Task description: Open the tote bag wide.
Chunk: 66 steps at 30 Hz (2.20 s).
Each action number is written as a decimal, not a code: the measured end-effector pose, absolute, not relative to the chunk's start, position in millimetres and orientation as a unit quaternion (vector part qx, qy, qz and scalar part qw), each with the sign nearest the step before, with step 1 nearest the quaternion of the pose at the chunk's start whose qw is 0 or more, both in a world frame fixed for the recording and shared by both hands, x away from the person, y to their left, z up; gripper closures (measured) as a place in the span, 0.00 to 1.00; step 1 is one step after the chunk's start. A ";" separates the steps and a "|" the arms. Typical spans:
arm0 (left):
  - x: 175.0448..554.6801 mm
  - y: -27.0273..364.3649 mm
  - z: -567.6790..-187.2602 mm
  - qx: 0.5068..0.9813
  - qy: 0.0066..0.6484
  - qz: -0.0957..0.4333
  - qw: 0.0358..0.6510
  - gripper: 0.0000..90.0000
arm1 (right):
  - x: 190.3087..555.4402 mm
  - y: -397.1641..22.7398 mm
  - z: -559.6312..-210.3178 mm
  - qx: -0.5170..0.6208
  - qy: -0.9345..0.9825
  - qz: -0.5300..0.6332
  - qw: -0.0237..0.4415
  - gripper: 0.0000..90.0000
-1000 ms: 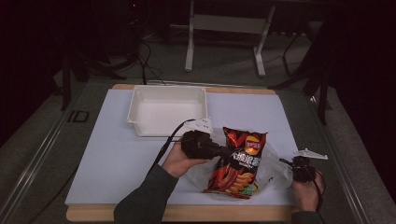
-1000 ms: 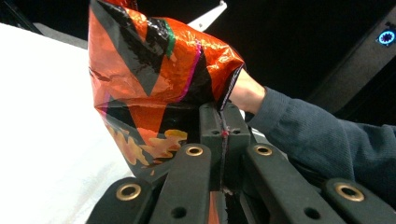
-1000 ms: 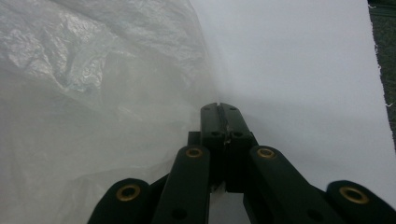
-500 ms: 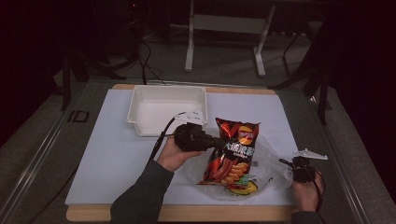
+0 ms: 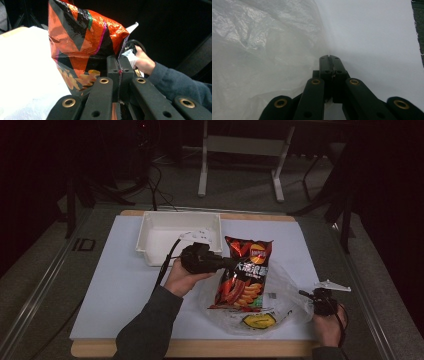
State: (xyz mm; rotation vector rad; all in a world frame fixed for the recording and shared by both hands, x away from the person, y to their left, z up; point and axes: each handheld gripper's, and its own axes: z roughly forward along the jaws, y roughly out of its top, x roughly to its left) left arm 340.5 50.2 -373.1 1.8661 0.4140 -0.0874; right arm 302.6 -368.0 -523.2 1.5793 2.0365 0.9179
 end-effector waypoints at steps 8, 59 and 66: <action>345.7 60.1 -363.4 0.790 0.184 -0.024 0.584 1.00 | 302.3 -368.4 -523.3 0.566 0.729 0.328 0.201 0.99; 390.7 125.5 -335.7 0.751 0.254 0.042 0.608 1.00 | 301.8 -370.4 -524.6 0.568 0.727 0.328 0.201 0.99; 398.2 132.2 -336.8 0.748 0.263 0.051 0.607 1.00 | 301.4 -370.7 -524.7 0.569 0.727 0.329 0.201 0.99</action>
